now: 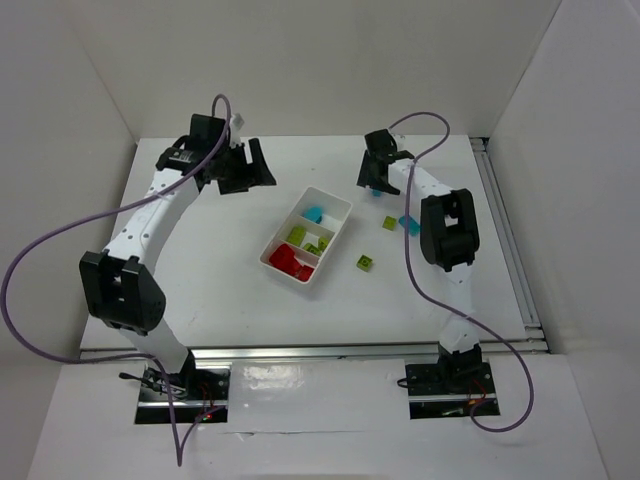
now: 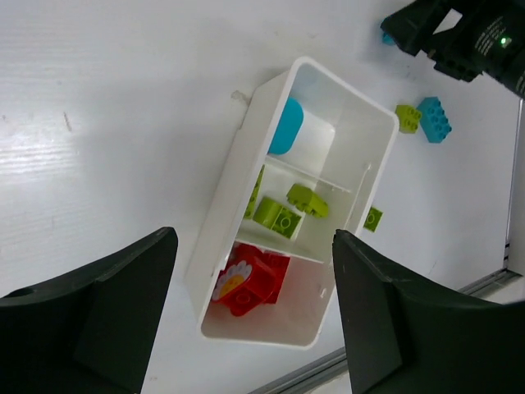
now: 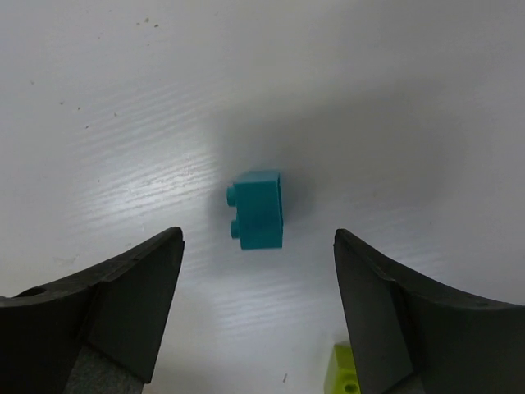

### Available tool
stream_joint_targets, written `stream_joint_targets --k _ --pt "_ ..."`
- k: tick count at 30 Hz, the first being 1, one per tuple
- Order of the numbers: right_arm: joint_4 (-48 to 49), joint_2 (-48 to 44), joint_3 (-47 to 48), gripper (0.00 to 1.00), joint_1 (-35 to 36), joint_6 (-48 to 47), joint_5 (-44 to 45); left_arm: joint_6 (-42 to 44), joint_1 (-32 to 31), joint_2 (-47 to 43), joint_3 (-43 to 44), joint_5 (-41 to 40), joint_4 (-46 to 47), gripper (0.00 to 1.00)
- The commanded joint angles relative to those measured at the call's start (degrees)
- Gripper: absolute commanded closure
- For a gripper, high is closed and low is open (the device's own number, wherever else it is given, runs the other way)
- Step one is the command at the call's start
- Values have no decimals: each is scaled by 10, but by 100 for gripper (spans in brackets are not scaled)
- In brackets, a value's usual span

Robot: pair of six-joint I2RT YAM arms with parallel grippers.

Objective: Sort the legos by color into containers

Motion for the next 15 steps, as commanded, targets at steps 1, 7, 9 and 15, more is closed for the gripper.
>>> stream_joint_targets --k 1,7,9,15 --pt "6 24 48 20 -8 -12 17 16 1 -30 -34 -32 -13 14" --pt "6 74 106 43 -8 -12 12 26 1 -49 -52 -57 -24 14" --pt "-1 81 112 50 -8 -12 12 27 1 -49 -52 -63 -30 14" --pt "-1 18 80 92 -8 -12 24 32 1 -54 -46 -69 -36 14"
